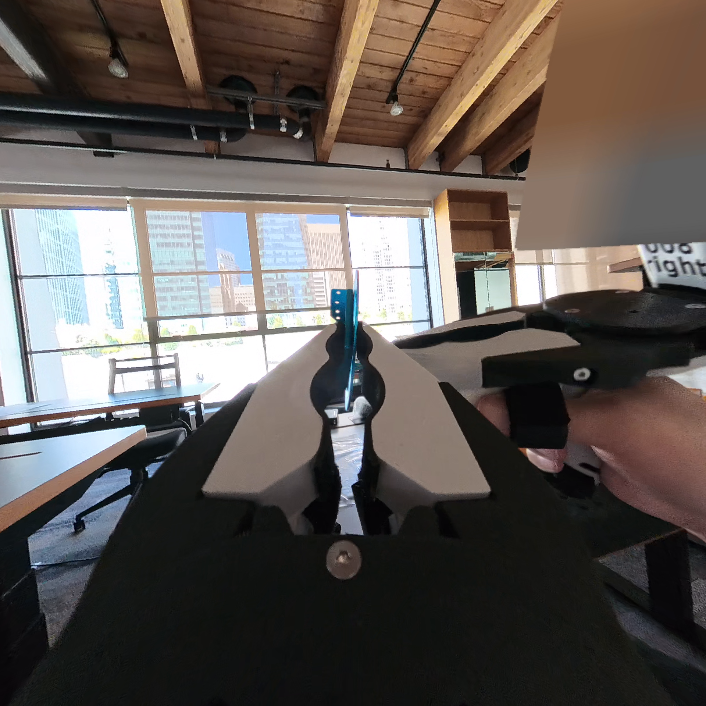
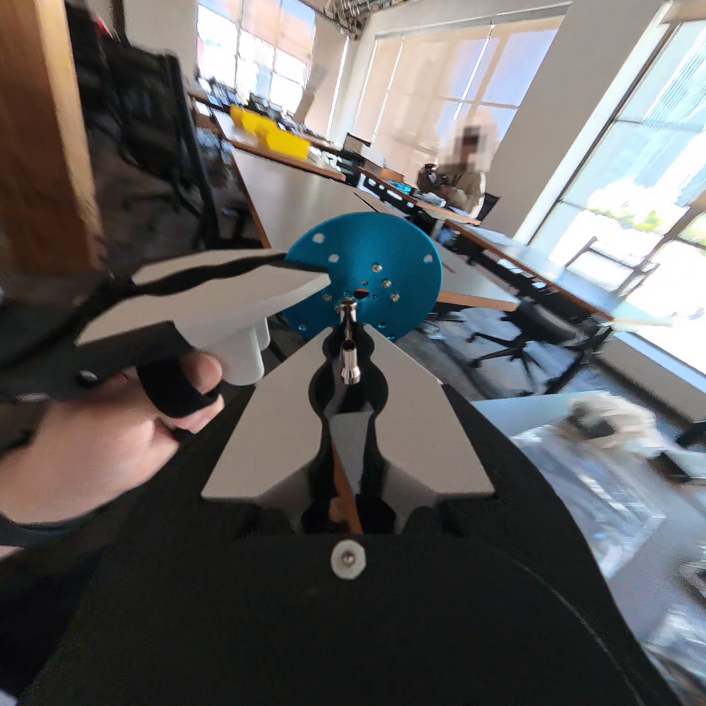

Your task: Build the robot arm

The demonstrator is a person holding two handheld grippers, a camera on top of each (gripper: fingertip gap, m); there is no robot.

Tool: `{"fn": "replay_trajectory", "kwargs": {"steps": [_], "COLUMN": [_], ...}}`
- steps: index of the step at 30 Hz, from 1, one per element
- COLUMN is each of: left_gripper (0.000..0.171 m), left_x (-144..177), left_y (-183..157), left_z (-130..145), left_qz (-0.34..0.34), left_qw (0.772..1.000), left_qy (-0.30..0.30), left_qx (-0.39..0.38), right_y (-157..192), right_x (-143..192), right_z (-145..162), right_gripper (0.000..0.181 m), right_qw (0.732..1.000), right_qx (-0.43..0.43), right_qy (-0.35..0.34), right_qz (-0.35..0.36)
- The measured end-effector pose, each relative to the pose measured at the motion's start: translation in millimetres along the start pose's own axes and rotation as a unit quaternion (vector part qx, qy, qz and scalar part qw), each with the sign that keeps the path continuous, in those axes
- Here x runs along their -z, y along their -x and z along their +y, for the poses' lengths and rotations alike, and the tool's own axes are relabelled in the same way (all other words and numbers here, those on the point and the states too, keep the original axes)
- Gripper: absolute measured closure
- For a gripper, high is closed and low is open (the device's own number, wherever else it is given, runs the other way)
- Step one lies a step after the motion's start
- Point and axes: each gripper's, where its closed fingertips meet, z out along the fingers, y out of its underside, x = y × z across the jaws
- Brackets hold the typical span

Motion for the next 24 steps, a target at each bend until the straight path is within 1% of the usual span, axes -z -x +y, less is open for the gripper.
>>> {"fn": "replay_trajectory", "kwargs": {"steps": [2,4,6,7,8,9,11,12,13,14,15,18,22,24], "left_gripper": [0.168,0.168,0.168,0.169,0.168,0.168,0.168,0.168,0.168,0.168,0.168,0.168,0.168,0.168], "left_x": [0,1,1,1,2,3,4,4,4,4,4,5,7,8], "left_y": [0,-1,-1,-1,-1,-2,-3,-4,-4,-4,-5,-8,-11,-12], "left_z": [-1,-3,-3,-2,-2,-2,-1,-2,-2,-2,-4,-5,-4,-5], "left_qz": [-0.004,-0.009,-0.012,-0.013,-0.014,-0.015,-0.016,-0.015,-0.015,-0.015,-0.013,-0.009,0.000,0.003], "left_qw": [1.000,0.999,0.998,0.998,0.998,0.997,0.996,0.995,0.995,0.994,0.994,0.991,0.985,0.981], "left_qy": [-0.010,-0.019,-0.022,-0.022,-0.025,-0.026,-0.025,-0.027,-0.028,-0.029,-0.034,-0.042,-0.042,-0.042], "left_qx": [-0.015,-0.035,-0.050,-0.056,-0.062,-0.068,-0.086,-0.093,-0.099,-0.103,-0.107,-0.130,-0.168,-0.190], "right_y": [0,0,0,0,0,1,2,3,3,3,3,5,9,10], "right_x": [0,0,-1,-2,-2,-2,-2,-2,-2,-2,-1,0,0,0], "right_z": [-2,-4,-4,-3,-4,-3,-2,-2,-2,-2,-3,-4,-2,-2], "right_gripper": [0.175,0.175,0.175,0.175,0.175,0.175,0.175,0.175,0.175,0.175,0.175,0.175,0.175,0.174], "right_qw": [0.996,0.981,0.948,0.932,0.918,0.909,0.900,0.887,0.868,0.846,0.816,0.709,0.593,0.542], "right_qx": [-0.081,-0.178,-0.290,-0.332,-0.363,-0.379,-0.397,-0.421,-0.453,-0.488,-0.530,-0.647,-0.743,-0.775], "right_qy": [-0.027,-0.058,-0.087,-0.098,-0.111,-0.120,-0.130,-0.138,-0.146,-0.155,-0.168,-0.190,-0.182,-0.179], "right_qz": [-0.024,-0.056,-0.095,-0.108,-0.118,-0.121,-0.122,-0.129,-0.138,-0.147,-0.161,-0.206,-0.250,-0.270]}}
